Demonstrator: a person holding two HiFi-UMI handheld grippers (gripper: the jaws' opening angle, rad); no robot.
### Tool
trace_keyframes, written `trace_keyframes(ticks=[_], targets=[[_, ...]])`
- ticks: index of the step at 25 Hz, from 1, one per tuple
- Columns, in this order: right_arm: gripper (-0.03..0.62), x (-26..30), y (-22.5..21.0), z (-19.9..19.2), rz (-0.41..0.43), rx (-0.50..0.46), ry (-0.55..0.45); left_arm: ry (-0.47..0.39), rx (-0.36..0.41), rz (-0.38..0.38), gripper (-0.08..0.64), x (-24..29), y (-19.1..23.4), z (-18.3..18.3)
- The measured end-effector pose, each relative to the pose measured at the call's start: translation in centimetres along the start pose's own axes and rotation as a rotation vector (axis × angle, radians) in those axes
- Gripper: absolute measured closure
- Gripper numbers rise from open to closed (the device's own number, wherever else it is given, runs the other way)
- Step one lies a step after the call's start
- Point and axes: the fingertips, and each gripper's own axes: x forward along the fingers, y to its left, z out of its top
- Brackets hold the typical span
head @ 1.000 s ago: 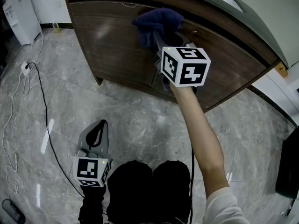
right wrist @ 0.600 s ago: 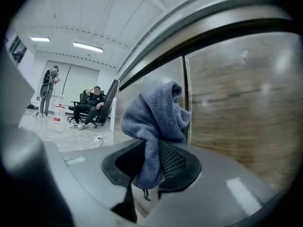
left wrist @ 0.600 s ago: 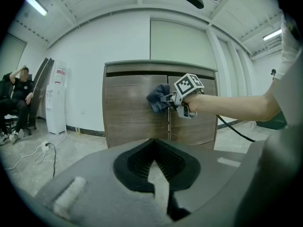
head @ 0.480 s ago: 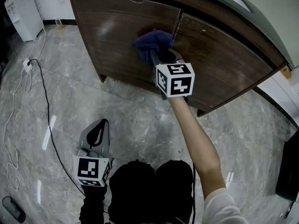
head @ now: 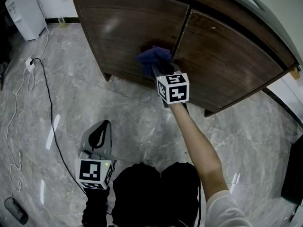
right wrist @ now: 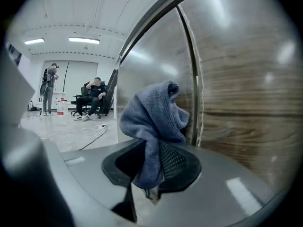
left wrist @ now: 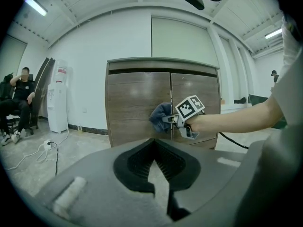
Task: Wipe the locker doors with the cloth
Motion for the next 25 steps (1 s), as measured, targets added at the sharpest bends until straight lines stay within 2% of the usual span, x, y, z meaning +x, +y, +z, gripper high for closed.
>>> trace_keyframes(ticks=[14,25], targets=[[0.502,3.7,1.4,-8.2,0.043,0.004,0.140,0.030,-0.005,0.015,0.560,0.8,0.9,-1.0],[0.502,5.4,2.3,-11.2,0.054,-0.006,0.221,0.037,-0.022,0.036,0.560,1.0,1.5,-1.4]])
